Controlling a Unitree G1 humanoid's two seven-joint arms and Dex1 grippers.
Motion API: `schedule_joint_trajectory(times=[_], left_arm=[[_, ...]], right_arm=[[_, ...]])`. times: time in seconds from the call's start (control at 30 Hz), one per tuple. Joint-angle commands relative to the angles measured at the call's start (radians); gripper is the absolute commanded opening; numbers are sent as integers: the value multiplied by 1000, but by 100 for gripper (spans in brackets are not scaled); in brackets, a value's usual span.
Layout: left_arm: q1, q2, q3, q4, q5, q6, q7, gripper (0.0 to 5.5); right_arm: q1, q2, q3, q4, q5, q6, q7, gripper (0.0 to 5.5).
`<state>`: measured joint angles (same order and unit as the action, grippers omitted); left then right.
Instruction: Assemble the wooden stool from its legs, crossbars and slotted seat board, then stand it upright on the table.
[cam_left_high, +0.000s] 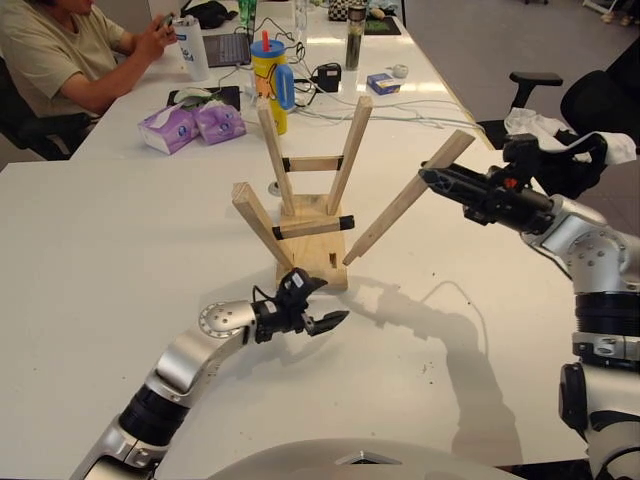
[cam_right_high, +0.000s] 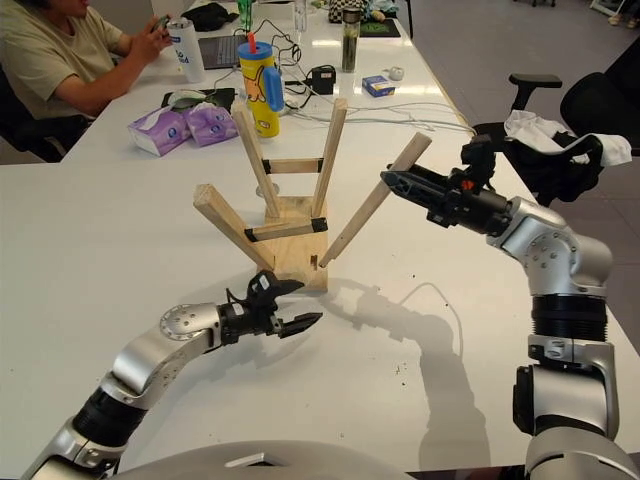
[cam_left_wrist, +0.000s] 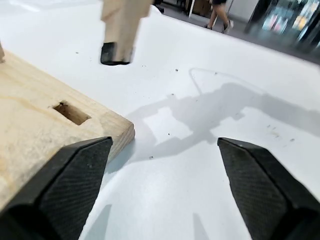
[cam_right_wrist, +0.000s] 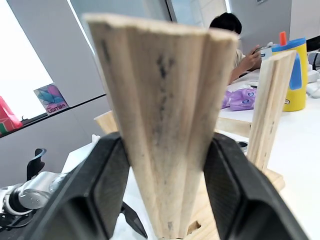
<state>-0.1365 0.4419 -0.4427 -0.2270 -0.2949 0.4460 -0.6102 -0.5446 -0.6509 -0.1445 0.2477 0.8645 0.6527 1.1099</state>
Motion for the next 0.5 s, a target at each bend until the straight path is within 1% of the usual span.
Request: schedule_joint_trajectory(times=[0.03, 0.27, 0.5], left_arm=[[-33, -14, -20, 87, 83, -31, -2, 390], [-43, -3, -26, 165, 131, 6, -73, 390], [-49, 19, -14, 208, 150, 41, -129, 390]], right_arm=[[-52, 58, 33, 68, -76, -87, 67, 208], [-98, 129, 49, 207, -185, -217, 131, 208], [-156, 121, 95, 332, -317, -340, 221, 207]])
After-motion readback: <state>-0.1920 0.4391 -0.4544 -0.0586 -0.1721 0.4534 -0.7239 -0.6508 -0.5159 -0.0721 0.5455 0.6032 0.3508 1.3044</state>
